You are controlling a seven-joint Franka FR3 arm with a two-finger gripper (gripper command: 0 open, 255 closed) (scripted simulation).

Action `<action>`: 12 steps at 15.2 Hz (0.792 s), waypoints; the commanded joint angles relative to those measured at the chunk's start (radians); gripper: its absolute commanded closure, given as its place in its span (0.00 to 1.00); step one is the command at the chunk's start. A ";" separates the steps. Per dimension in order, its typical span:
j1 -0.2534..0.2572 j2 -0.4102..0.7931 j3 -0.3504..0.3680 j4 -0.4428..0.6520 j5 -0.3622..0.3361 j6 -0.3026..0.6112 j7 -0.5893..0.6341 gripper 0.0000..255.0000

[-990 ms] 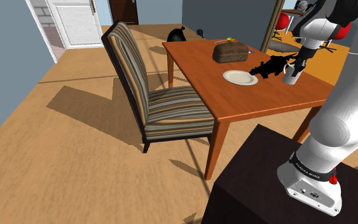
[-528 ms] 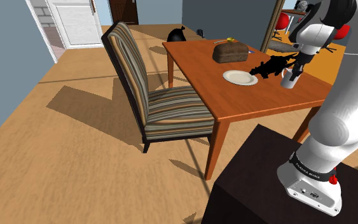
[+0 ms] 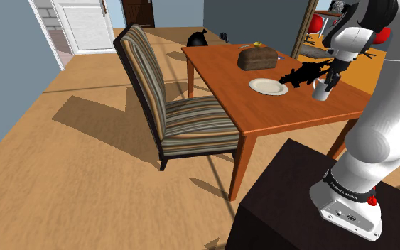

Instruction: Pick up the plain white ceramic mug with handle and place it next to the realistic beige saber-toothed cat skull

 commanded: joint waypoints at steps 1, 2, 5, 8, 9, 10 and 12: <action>0.000 0.000 0.000 0.000 0.000 0.000 0.000 0.00; 0.000 0.000 0.000 0.000 0.000 0.000 0.000 0.00; 0.016 -0.042 -0.020 0.025 -0.043 -0.052 0.028 0.00; 0.028 -0.076 -0.034 0.052 -0.078 -0.101 0.051 0.00; 0.028 -0.076 -0.034 0.052 -0.078 -0.100 0.051 0.00; 0.028 -0.076 -0.034 0.052 -0.078 -0.100 0.051 0.00; 0.028 -0.076 -0.034 0.052 -0.078 -0.101 0.051 0.00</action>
